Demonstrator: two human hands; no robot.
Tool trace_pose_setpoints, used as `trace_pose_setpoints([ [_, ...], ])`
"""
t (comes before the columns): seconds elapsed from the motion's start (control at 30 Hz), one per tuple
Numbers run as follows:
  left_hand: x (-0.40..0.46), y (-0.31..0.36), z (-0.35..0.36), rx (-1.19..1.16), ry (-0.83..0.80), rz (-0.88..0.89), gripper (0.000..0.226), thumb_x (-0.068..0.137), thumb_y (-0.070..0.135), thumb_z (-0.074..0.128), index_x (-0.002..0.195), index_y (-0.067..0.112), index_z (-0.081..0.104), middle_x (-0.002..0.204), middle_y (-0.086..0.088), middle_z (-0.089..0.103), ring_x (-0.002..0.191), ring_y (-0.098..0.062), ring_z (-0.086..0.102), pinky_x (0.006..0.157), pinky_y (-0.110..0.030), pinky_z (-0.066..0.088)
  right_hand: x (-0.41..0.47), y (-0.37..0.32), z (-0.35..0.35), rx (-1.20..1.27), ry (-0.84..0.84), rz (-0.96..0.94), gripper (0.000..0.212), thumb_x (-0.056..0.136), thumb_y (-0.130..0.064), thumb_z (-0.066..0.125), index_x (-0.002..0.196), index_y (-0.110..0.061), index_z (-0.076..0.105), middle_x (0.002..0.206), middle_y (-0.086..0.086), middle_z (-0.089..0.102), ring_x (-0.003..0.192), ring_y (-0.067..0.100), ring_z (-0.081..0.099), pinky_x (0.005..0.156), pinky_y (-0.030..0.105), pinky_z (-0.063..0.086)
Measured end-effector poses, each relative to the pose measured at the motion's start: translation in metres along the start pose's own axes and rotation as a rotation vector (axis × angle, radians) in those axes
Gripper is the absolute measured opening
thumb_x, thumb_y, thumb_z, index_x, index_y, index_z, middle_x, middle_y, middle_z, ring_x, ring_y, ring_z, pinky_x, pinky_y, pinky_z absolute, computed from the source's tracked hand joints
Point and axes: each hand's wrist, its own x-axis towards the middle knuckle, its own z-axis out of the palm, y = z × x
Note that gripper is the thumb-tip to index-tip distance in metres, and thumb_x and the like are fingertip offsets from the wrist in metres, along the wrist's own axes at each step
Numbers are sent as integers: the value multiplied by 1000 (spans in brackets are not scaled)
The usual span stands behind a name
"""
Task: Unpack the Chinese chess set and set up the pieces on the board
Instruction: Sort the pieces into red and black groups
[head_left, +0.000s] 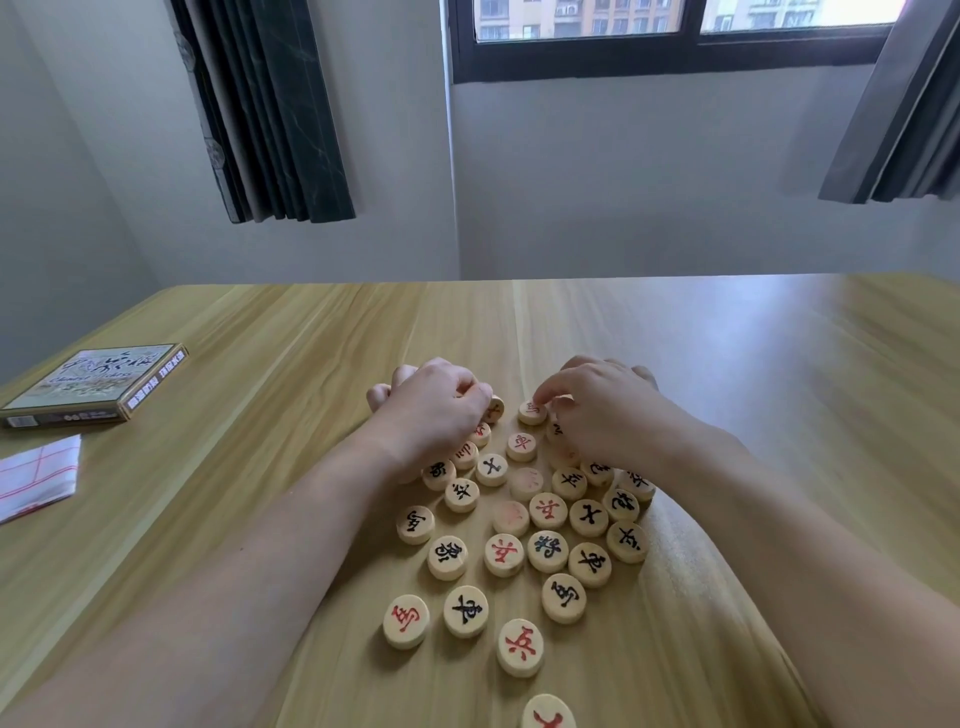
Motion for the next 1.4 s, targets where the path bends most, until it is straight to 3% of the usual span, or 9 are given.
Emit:
trace_pose_setpoints([
  [0.13, 2, -1, 1, 20, -7, -16, 34, 102, 44, 37, 100, 25, 66, 126, 9, 55, 126, -22, 36, 92, -36, 19, 2, 2, 1, 109, -4, -20, 36, 94, -15, 41, 106, -34, 68, 123, -12, 56, 116, 15, 49, 95, 32, 42],
  [0.27, 3, -3, 3, 68, 3, -20, 21, 96, 44, 44, 94, 30, 60, 119, 9, 54, 119, -20, 39, 96, -39, 25, 0, -1, -1, 138, 1, -27, 36, 93, -13, 42, 106, -32, 70, 121, -12, 59, 111, 11, 51, 84, 22, 38],
  [0.43, 4, -9, -4, -143, 101, 27, 15, 94, 34, 47, 84, 29, 57, 108, 4, 56, 101, -24, 59, 97, -47, 43, -5, -5, -9, 171, 51, -17, 38, 94, -14, 42, 126, -27, 58, 133, -6, 54, 121, 14, 49, 99, 28, 41],
  [0.6, -27, -21, -8, -287, 327, 126, 22, 86, 32, 48, 96, 21, 64, 106, 3, 59, 103, -22, 54, 95, -43, 45, -30, -14, -15, 215, 182, 3, 36, 96, -25, 45, 132, -26, 53, 137, -5, 49, 121, 17, 48, 105, 38, 37],
  [0.73, -61, -30, -11, -474, 396, -5, 13, 88, 23, 52, 95, 22, 62, 105, 0, 59, 98, -18, 55, 92, -35, 46, -76, -27, -5, 263, 261, 7, 36, 96, -30, 46, 132, -26, 53, 139, -7, 46, 126, 18, 42, 108, 36, 24],
  [0.9, -107, -27, -14, -495, 338, -18, 16, 91, 7, 53, 96, 17, 64, 106, -2, 60, 94, -12, 55, 78, -8, 38, -138, -30, 6, 279, 247, -28, 37, 95, -30, 50, 132, -27, 53, 140, -9, 44, 128, 17, 42, 109, 35, 24],
  [1.1, -158, -18, -15, -409, 225, 85, 29, 80, 18, 50, 104, 18, 67, 111, 5, 61, 107, -13, 54, 97, -25, 40, -187, -14, 11, 266, 255, 7, 33, 96, -24, 50, 128, -24, 57, 136, -6, 49, 127, 20, 46, 109, 39, 30],
  [1.23, -183, -15, -17, -443, 168, 175, 28, 81, 14, 51, 101, 20, 70, 114, 9, 61, 112, 0, 52, 98, -7, 32, -191, -18, 10, 178, 223, -66, 35, 97, -26, 48, 130, -28, 55, 141, -7, 46, 132, 19, 41, 111, 38, 23],
  [1.4, -181, -16, -14, -328, 75, 230, 34, 83, 26, 46, 106, 24, 71, 126, 14, 57, 128, -1, 45, 118, -42, 21, -186, -18, 15, 90, 137, -118, 40, 99, -40, 40, 139, -38, 44, 155, -12, 27, 145, 11, 17, 118, 33, 4],
])
